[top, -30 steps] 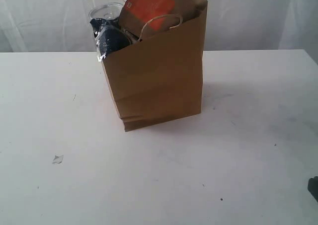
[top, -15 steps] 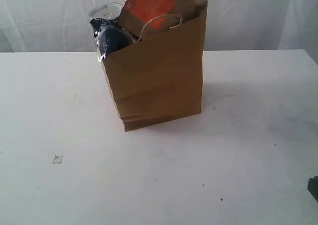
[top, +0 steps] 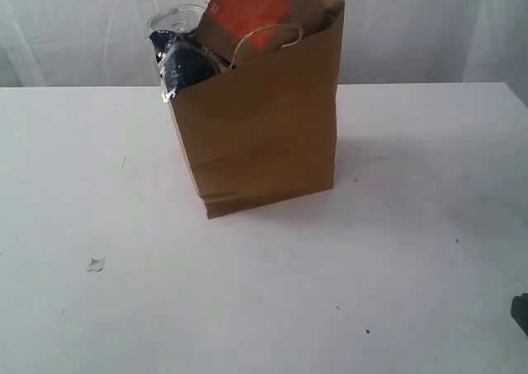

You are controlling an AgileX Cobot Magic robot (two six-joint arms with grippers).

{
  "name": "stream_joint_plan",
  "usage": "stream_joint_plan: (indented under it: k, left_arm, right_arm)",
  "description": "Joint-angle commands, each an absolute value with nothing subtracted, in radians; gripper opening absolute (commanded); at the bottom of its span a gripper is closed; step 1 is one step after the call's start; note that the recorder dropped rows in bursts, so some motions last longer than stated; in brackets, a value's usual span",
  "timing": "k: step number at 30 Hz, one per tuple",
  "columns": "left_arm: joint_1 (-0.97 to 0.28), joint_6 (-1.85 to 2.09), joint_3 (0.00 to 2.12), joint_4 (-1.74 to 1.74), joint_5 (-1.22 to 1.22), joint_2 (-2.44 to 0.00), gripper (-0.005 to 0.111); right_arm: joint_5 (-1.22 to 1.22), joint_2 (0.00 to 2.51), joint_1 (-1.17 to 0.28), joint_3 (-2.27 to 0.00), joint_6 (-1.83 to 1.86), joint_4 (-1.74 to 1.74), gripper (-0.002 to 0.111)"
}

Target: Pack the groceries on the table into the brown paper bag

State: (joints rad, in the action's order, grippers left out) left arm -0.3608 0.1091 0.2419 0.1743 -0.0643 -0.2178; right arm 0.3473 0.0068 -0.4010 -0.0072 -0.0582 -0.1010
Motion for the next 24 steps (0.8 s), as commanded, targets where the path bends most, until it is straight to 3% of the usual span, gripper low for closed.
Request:
stream_joint_plan:
  k: [1,5,24]
  left_arm:
    - [-0.361,0.045,0.11,0.121,-0.016,-0.152,0.0]
    - [-0.361,0.039,0.0,0.121,-0.008,-0.119,0.0]
    - [-0.361,0.027,0.0,0.121,-0.104,0.0,0.0]
  right_arm:
    - [0.343,0.0,-0.398,0.0,-0.048,-0.101,0.0]
    - [0.343,0.0,-0.398,0.0,-0.048,-0.101,0.0]
    - [0.343,0.0,-0.398,0.0,-0.048,-0.101,0.0]
